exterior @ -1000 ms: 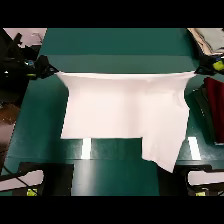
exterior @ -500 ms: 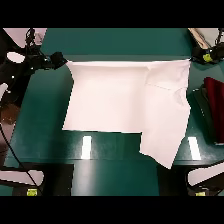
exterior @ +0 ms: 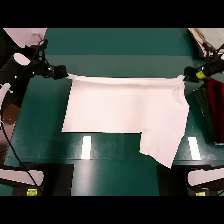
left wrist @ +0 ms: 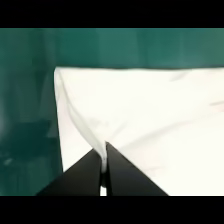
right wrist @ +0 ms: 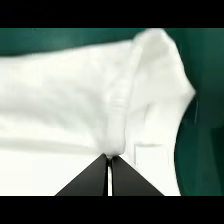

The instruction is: Fold the shirts.

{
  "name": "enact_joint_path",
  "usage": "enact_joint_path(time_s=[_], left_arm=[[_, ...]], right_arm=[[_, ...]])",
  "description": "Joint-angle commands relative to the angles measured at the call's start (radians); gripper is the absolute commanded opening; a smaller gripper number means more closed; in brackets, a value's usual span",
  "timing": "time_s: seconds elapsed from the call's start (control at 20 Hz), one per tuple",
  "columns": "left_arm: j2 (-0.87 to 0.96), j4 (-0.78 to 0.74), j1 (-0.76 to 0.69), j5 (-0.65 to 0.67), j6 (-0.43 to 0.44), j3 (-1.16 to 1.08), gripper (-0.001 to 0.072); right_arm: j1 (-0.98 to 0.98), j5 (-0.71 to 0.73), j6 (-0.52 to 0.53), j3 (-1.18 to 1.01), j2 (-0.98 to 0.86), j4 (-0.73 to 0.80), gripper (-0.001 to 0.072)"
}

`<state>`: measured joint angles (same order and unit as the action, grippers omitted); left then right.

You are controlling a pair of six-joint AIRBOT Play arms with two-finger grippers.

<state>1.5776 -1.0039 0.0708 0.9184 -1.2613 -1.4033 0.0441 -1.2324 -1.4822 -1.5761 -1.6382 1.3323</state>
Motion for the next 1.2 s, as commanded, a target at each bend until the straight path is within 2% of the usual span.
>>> enact_joint_path(time_s=[0.0, 0.15, 0.3, 0.35, 0.4, 0.45, 0.55, 0.6, 0.65, 0.75, 0.9, 1.05, 1.15], left_arm=[[0.021, -0.074, 0.000, 0.096, -0.052, 0.000, 0.0026], [0.043, -0.074, 0.000, 0.153, -0.068, 0.000, 0.0026], [0.047, -0.074, 0.000, 0.177, -0.090, 0.009, 0.0028], [0.047, -0.074, 0.000, 0.177, -0.113, 0.011, 0.0054], [0.047, -0.073, 0.000, 0.180, -0.133, 0.012, 0.0293], [0.047, -0.073, 0.000, 0.185, -0.159, 0.012, 0.0484], [0.047, -0.074, 0.000, 0.212, -0.165, 0.012, 0.0500], [0.045, -0.076, 0.002, 0.232, -0.165, 0.011, 0.0500], [0.036, -0.085, 0.005, 0.250, -0.165, 0.011, 0.0500], [-0.010, -0.142, 0.026, 0.297, -0.163, 0.011, 0.0500], [-0.122, -0.238, 0.087, 0.402, -0.130, 0.033, 0.0500], [-0.275, -0.210, 0.158, 0.408, -0.126, 0.217, 0.0500], [-0.376, -0.151, 0.183, 0.379, -0.099, 0.400, 0.0500]], right_arm=[[0.000, 0.058, 0.000, 0.175, 0.077, 0.031, 0.0011], [0.000, 0.118, -0.002, 0.265, 0.111, 0.028, 0.0013], [0.000, 0.117, -0.002, 0.286, 0.112, 0.027, 0.0014], [-0.001, 0.114, -0.002, 0.288, 0.112, 0.021, 0.0014], [-0.001, 0.113, -0.002, 0.287, 0.112, 0.021, 0.0014], [0.000, 0.108, -0.003, 0.287, 0.113, 0.021, 0.0015], [0.000, 0.083, -0.011, 0.286, 0.113, 0.021, 0.0046], [0.003, 0.061, -0.013, 0.285, 0.113, 0.021, 0.0189], [0.010, 0.014, -0.013, 0.276, 0.113, 0.020, 0.0270], [0.031, -0.116, 0.009, 0.233, 0.120, 0.014, 0.0270], [0.106, -0.221, 0.101, 0.219, 0.196, -0.115, 0.0270], [0.194, -0.299, 0.126, 0.219, 0.288, -0.239, 0.0270], [0.220, -0.296, 0.130, 0.219, 0.336, -0.240, 0.0270]])
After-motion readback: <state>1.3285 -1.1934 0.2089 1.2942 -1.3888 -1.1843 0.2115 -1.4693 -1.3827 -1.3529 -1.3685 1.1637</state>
